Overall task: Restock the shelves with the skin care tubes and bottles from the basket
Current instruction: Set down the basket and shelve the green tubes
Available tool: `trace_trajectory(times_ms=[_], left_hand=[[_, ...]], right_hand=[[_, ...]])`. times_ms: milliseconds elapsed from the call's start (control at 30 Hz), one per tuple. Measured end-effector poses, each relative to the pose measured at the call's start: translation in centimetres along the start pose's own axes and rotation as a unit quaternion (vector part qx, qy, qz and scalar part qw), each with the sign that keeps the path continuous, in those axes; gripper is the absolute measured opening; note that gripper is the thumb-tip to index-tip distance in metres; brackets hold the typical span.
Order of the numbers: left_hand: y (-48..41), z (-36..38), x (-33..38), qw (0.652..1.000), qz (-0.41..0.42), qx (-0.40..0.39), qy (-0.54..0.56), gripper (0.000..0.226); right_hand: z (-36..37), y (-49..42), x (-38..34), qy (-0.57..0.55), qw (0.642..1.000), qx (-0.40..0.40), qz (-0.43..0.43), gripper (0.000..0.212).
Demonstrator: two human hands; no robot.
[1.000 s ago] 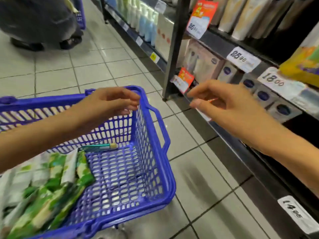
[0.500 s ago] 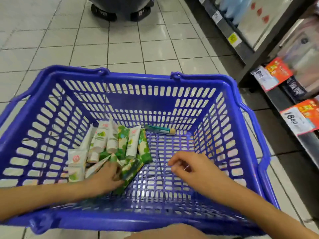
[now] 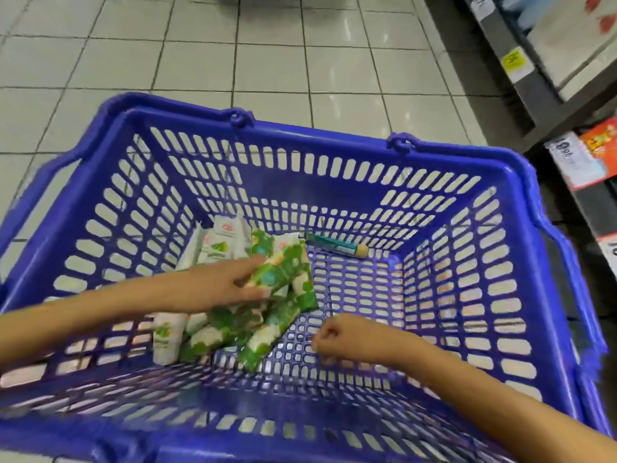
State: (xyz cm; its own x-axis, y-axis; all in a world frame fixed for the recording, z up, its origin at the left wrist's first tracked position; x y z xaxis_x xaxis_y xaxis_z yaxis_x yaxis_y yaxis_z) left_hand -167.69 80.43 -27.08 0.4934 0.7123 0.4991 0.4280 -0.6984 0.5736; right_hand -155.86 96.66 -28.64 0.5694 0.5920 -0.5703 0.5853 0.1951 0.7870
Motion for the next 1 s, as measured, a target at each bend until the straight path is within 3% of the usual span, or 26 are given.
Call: trace_trajectory(times_ms=[100, 200, 300, 433, 533, 633, 700, 767, 900, 1000], left_hand=[[0.5, -4.7, 0.4, 0.974, 0.046, 0.103, 0.199, 0.026], [0.0, -7.0, 0.5, 0.948, 0.026, 0.182, 0.260, 0.026], [0.3, -7.4, 1.1, 0.953, 0.022, 0.181, 0.241, 0.032], [1.4, -7.3, 1.0, 0.967, -0.021, 0.222, 0.120, 0.015], [1.8, -8.8, 1.2, 0.965, -0.022, 0.211, 0.154, 0.029], [2.4, -10.5, 1.3, 0.953, -0.006, 0.210, 0.218, 0.045], [2.6, -11.3, 0.8, 0.946, 0.005, 0.220, 0.238, 0.044], [2.5, -11.9, 0.2, 0.941, 0.005, 0.234, 0.243, 0.033], [2.3, -11.9, 0.2, 0.940, 0.015, 0.221, 0.259, 0.031], [1.5, -10.3, 0.9, 0.936, 0.013, 0.197, 0.290, 0.034]], right_hand=[[-0.4, -2.7, -0.4, 0.012, 1.000, 0.001, 0.028, 0.038], [-0.7, -4.7, -0.3, 0.007, 0.996, -0.042, 0.073, 0.029], [-0.1, -5.8, 0.2, -0.028, 0.982, -0.106, 0.153, 0.025], [1.5, -7.5, -0.7, -0.091, 0.956, -0.170, 0.219, 0.026], [2.9, -9.3, -1.3, -0.213, 0.940, -0.100, 0.249, 0.032], [4.7, -10.3, -0.7, -0.315, 0.916, 0.006, 0.248, 0.029], [5.4, -10.2, -0.3, -0.370, 0.896, 0.058, 0.239, 0.019], [5.5, -9.9, -0.5, -0.433, 0.868, 0.079, 0.231, 0.018], [5.0, -8.8, -1.7, -0.590, 0.771, 0.085, 0.224, 0.012], [3.5, -6.6, -2.4, -0.597, 0.772, 0.082, 0.202, 0.020]])
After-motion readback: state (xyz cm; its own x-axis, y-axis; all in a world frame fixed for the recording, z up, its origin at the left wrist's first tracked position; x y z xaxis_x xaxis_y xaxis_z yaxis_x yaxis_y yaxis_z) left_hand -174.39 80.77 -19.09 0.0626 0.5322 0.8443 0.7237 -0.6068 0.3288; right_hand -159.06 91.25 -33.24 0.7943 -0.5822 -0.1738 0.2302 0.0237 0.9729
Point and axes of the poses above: each hand's wrist, its own y-axis away from the middle knuckle, its own z-axis out of the palm, x = y × z, the point moved 4 cm from there along -y, towards the middle knuckle, and after that the axes turned 12 degrees about -y, right-handed, at the moved point
